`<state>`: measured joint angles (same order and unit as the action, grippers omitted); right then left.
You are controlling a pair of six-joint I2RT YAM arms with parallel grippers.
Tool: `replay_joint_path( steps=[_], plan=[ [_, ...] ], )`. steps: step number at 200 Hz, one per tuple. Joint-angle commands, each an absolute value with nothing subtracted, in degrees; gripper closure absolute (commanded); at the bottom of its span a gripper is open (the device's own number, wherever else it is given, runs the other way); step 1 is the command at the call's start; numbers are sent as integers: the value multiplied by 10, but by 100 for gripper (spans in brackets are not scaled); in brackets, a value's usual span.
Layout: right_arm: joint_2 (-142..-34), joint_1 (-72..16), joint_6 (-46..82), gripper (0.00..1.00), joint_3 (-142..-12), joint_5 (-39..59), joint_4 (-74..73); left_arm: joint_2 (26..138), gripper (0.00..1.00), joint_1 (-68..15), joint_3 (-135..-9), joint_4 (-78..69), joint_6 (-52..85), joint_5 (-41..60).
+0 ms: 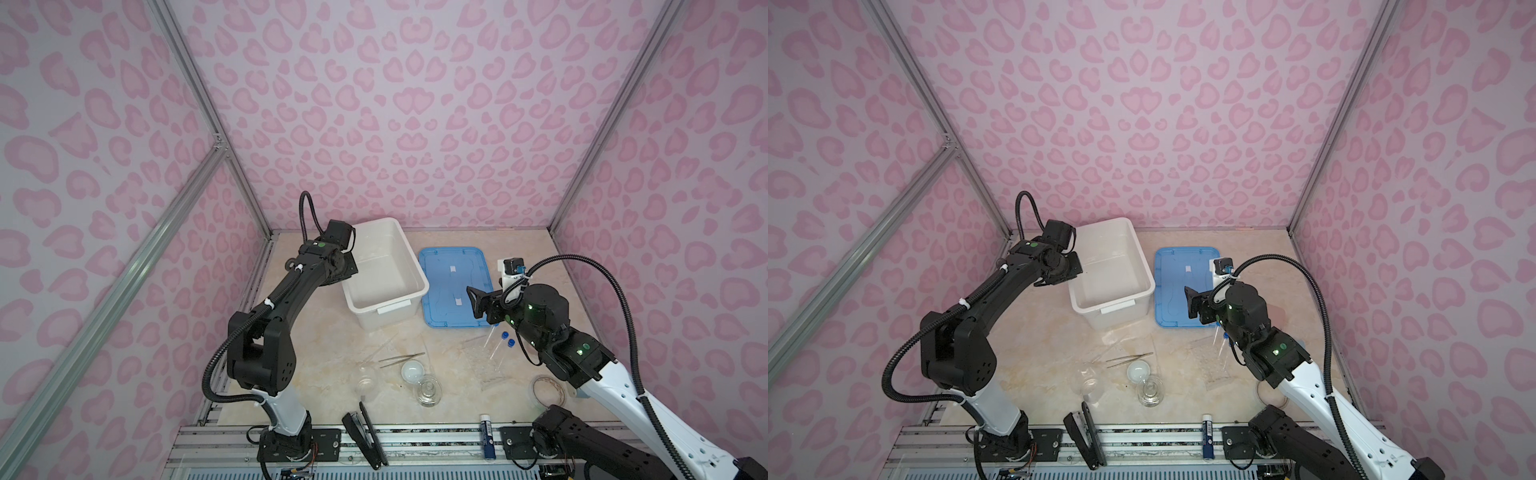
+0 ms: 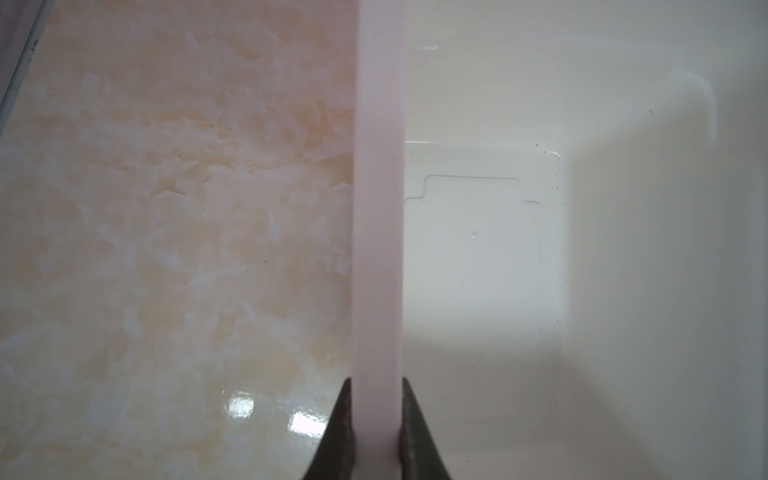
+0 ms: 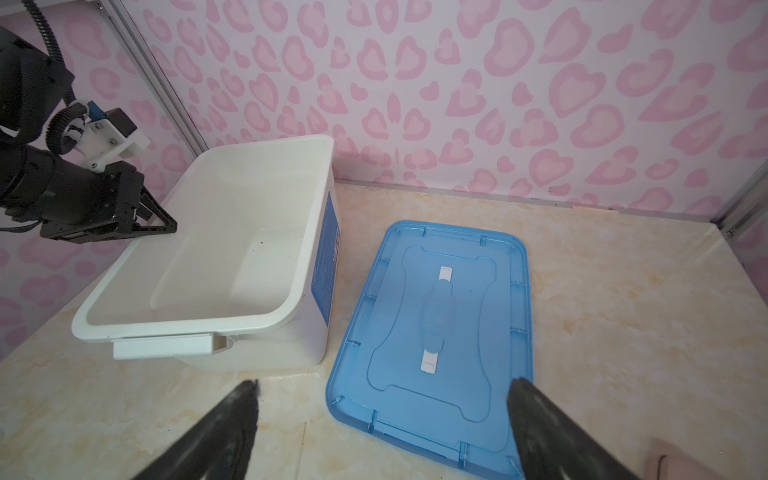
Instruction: Organize the chemistry lab equipment
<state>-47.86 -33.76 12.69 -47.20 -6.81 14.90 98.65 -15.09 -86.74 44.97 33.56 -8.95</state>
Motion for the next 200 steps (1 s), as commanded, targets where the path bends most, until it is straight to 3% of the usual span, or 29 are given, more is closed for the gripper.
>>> replay_joint_path(
  steps=[1, 45, 102, 200],
  plan=[
    [-457, -336, 144, 5, -451, -93, 118, 957, 87, -145, -848, 434, 358, -80],
    [-455, -332, 157, 5, -453, -84, 122, 873, 87, -126, -741, 367, 431, -34],
    [-533, -334, 158, 6, -486, 83, 111, 738, 86, -112, -585, 232, 604, 11],
    [-550, -338, 147, 6, -501, 66, 133, 606, 80, -148, -450, 153, 758, -52]
  ],
)
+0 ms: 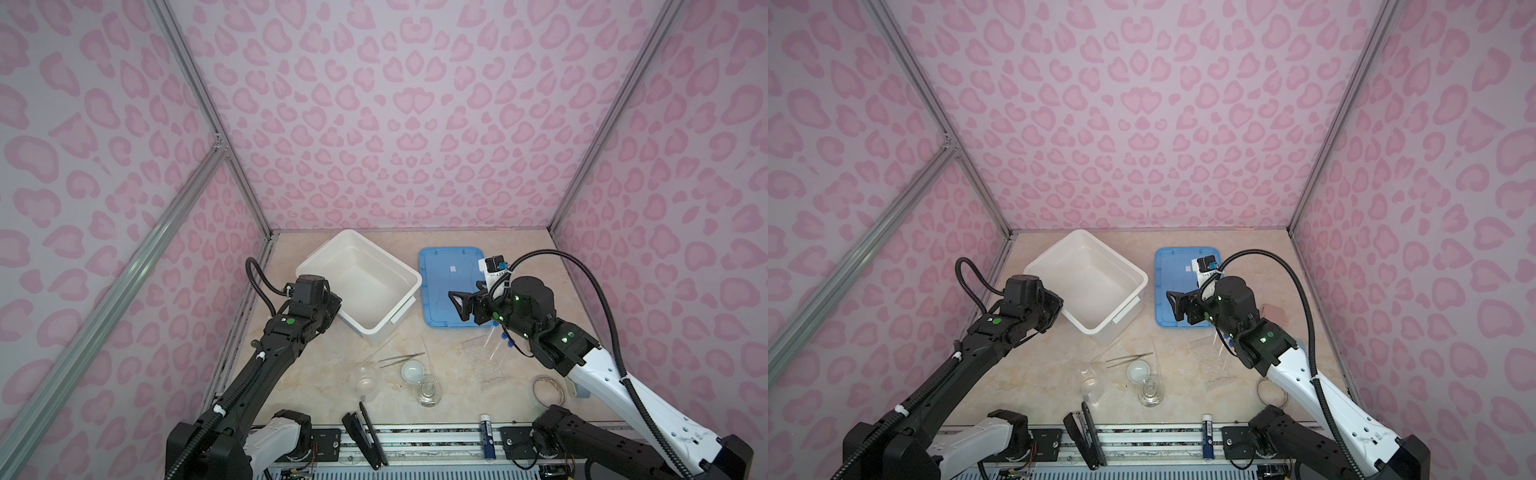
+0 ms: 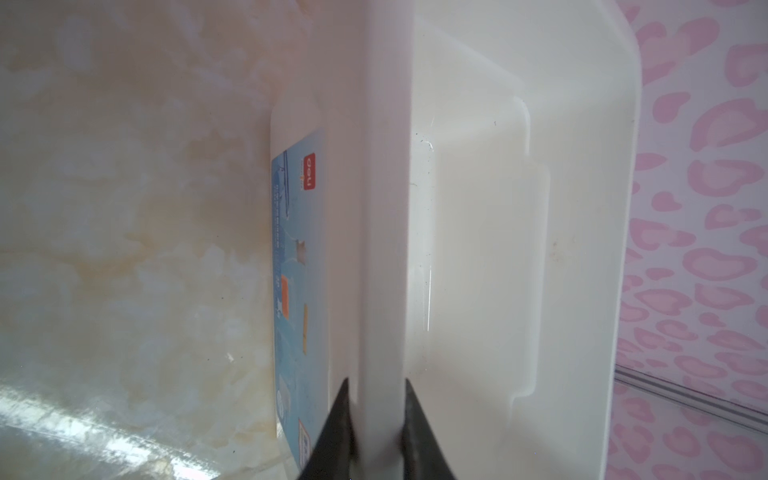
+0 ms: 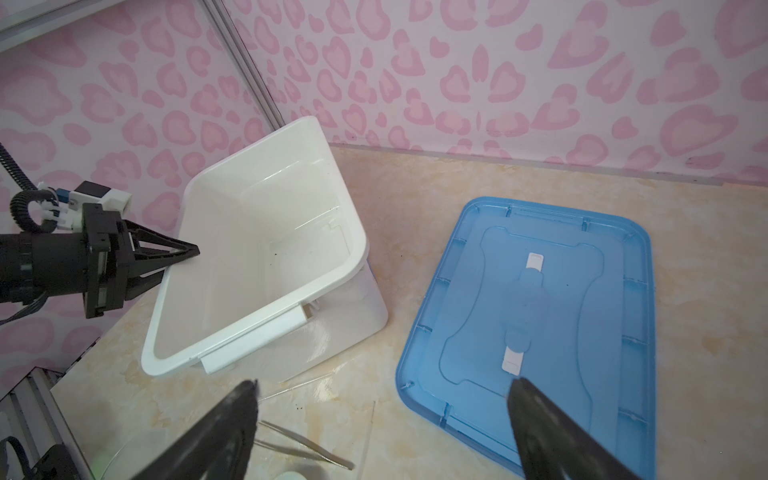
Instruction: Organize the chemistry lab equipment
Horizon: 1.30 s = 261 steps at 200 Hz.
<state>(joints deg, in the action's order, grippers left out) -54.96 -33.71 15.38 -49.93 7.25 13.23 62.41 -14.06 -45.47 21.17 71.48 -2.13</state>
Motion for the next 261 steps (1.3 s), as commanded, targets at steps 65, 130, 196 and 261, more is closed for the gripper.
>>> replay_joint_path(
  steps=[65, 130, 196, 261],
  plan=[
    [-554, -338, 149, 6, -502, 65, 130, 572, 45, -168, -433, 165, 772, -40],
    [-554, -338, 152, 6, -496, 68, 123, 502, 20, -298, -371, 182, 819, -82],
    [-562, -338, 162, 7, -493, 70, 114, 616, 18, -421, -431, 106, 778, -113],
    [-543, -338, 160, 7, -486, 48, 119, 740, 17, -490, -477, -14, 768, -68]
  ],
)
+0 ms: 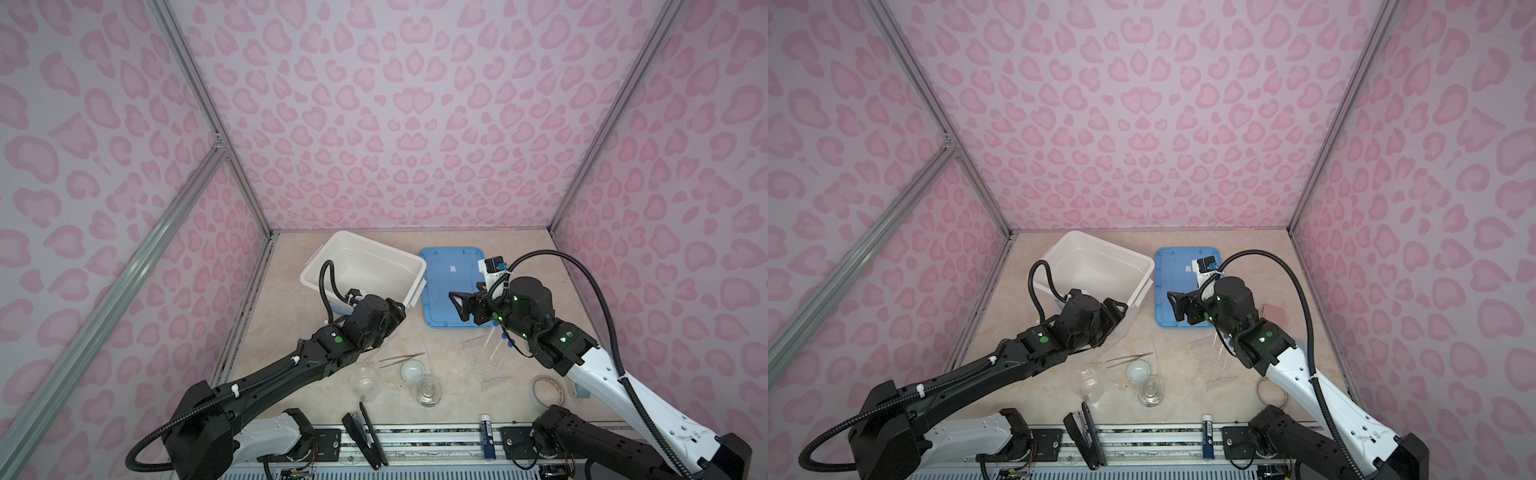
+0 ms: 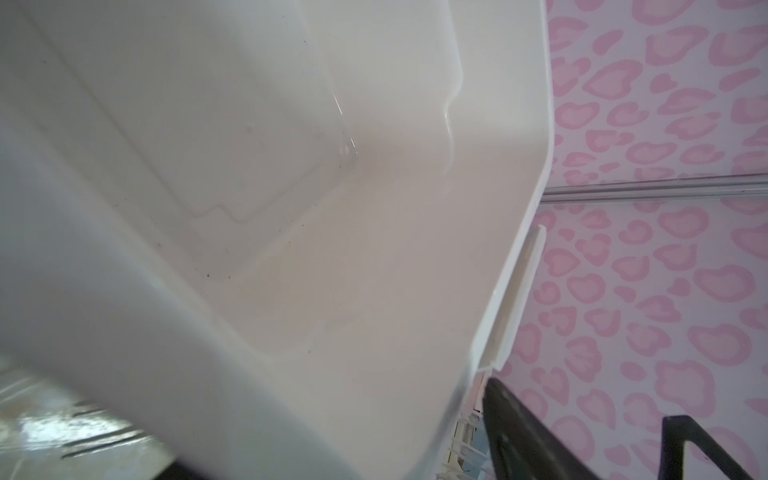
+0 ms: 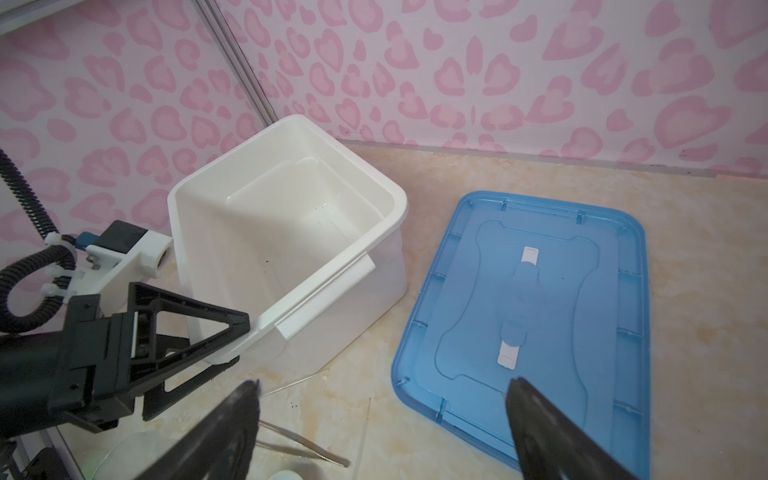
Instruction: Organize the chemistry lab equipment
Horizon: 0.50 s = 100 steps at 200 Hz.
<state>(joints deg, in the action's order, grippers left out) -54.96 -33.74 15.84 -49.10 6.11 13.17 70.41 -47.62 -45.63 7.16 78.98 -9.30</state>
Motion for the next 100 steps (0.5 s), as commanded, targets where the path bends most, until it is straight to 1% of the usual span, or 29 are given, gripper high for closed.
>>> replay_joint_path(
  steps=[1, 22, 34, 64, 74, 85, 94, 100],
  plan=[
    [-542, -338, 159, 7, -485, 48, 119, 741, 17, -490, -478, -16, 765, -64],
    [-536, -338, 159, 8, -485, 41, 124, 775, 16, -490, -502, -38, 713, -6],
    [-528, -337, 160, 8, -483, 39, 125, 773, 11, -491, -508, -48, 669, 17],
    [-508, -336, 157, 7, -476, 26, 128, 766, 5, -490, -534, -10, 589, 103],
    [-504, -335, 156, 7, -476, 24, 129, 757, 3, -490, -528, -4, 575, 120],
    [-500, -335, 157, 7, -478, 23, 132, 744, 3, -488, -527, -1, 544, 143],
    [-497, -335, 159, 7, -478, 23, 131, 733, 0, -484, -539, 35, 523, 143],
    [-495, -335, 160, 7, -476, 23, 130, 729, 3, -480, -552, 62, 508, 148]
  ],
)
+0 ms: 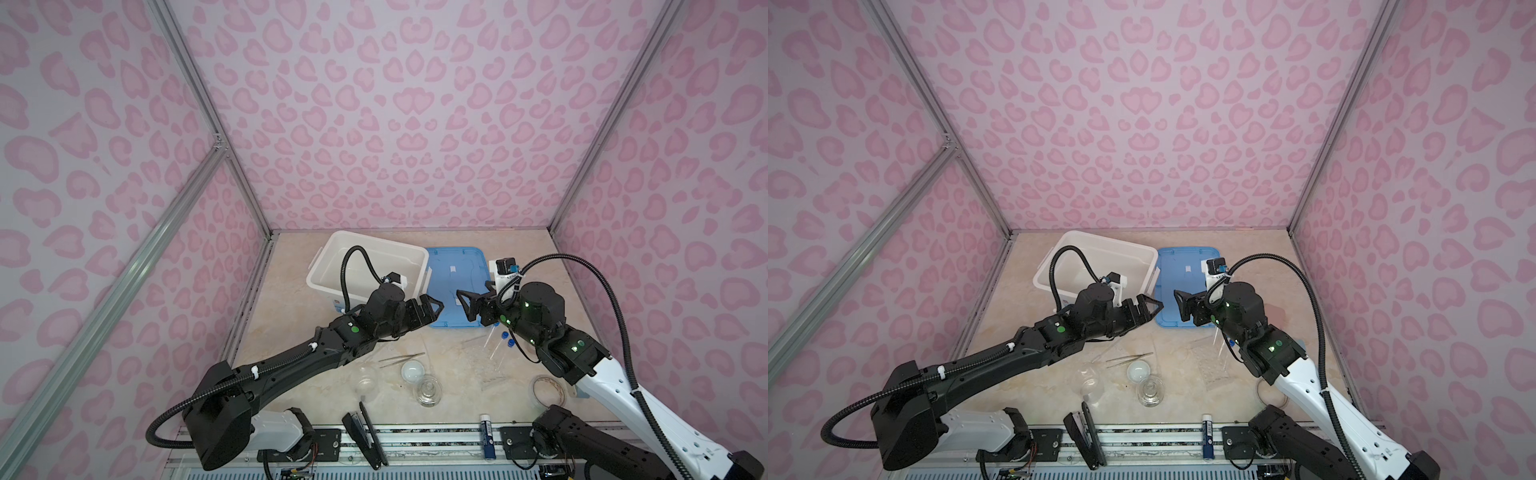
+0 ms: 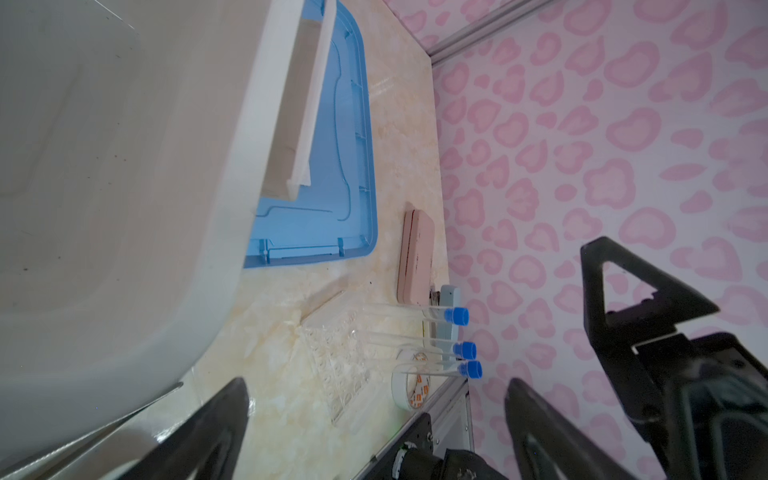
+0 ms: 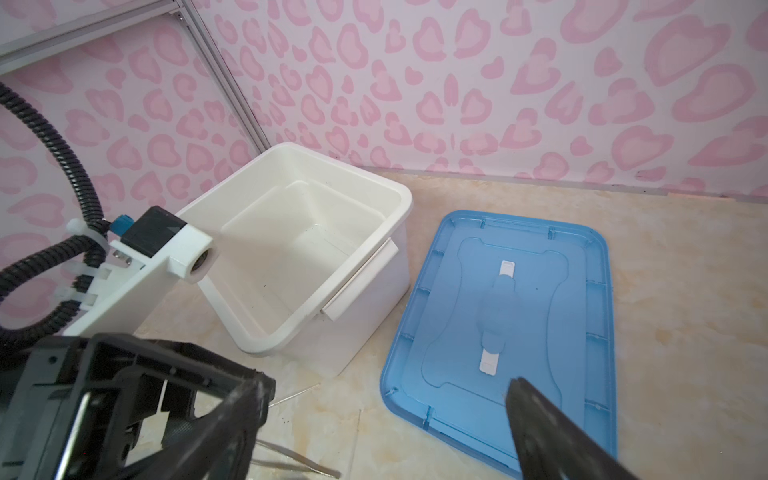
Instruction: Organize the chemistry lab equipment
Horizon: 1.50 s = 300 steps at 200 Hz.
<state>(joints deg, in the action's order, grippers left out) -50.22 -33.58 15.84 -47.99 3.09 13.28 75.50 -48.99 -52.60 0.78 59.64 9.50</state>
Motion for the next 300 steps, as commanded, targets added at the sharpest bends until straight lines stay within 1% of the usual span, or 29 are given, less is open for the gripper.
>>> replay_joint_path(
  steps=[1, 11, 34, 57, 68, 91, 106, 120, 135, 154, 170, 174, 199, 211, 214, 219, 228, 236, 244, 255, 270, 292, 295, 299, 300],
  plan=[
    [-495, -335, 160, 7, -476, 23, 130, 729, 3, -478, -555, 66, 505, 150],
    [-493, -335, 161, 7, -477, 23, 129, 728, 0, -465, -583, 102, 475, 176],
    [-494, -334, 163, 7, -480, 25, 130, 699, 3, -420, -638, 186, 407, 163],
    [-499, -335, 162, 6, -487, 51, 134, 664, 3, -308, -686, 253, 345, 164],
    [-504, -335, 158, 6, -492, 68, 136, 660, 0, -247, -709, 285, 306, 158],
    [-521, -336, 157, 6, -503, 92, 142, 697, 0, -146, -754, 342, 224, 122],
    [-533, -339, 161, 6, -509, 104, 141, 727, 1, -109, -749, 322, 198, 108],
    [-543, -343, 163, 6, -513, 109, 139, 761, 6, -82, -749, 309, 183, 93],
    [-550, -350, 161, 6, -517, 109, 141, 807, 8, -65, -767, 309, 159, 42],
    [-556, -358, 158, 6, -518, 106, 142, 868, 12, -35, -814, 311, 133, 36],
    [-561, -360, 157, 6, -517, 105, 141, 914, 17, -23, -856, 326, 109, 22],
    [-563, -360, 156, 7, -517, 105, 141, 926, 19, -23, -865, 328, 101, 17],
    [-567, -362, 161, 8, -513, 99, 137, 1003, 23, -17, -920, 350, 67, 35],
    [-563, -362, 163, 8, -508, 97, 130, 1028, 28, -14, -932, 355, 60, 51],
    [-562, -363, 163, 8, -507, 97, 129, 1031, 29, -14, -932, 353, 60, 52],
    [-560, -363, 163, 8, -506, 96, 128, 1037, 32, -14, -932, 350, 59, 52],
    [-558, -363, 163, 8, -505, 95, 129, 1046, 34, -15, -934, 348, 60, 45],
    [-558, -363, 161, 8, -506, 93, 132, 1052, 37, -15, -934, 347, 59, 38],
    [-558, -362, 160, 8, -506, 91, 133, 1057, 48, -15, -935, 348, 58, 40],
    [-557, -363, 159, 8, -505, 89, 131, 1061, 58, -14, -937, 358, 61, 47],
    [-558, -363, 160, 9, -502, 88, 128, 1053, 58, -17, -925, 374, 80, 44],
    [-562, -364, 161, 9, -499, 88, 124, 1015, 58, -20, -882, 373, 98, 8],
    [-563, -363, 161, 9, -499, 88, 124, 1010, 59, -20, -877, 373, 98, 5],
    [-564, -364, 162, 9, -498, 88, 123, 1004, 62, -20, -872, 374, 98, 1],
    [-564, -363, 162, 9, -498, 88, 123, 1003, 65, -20, -871, 375, 98, 1]
  ],
)
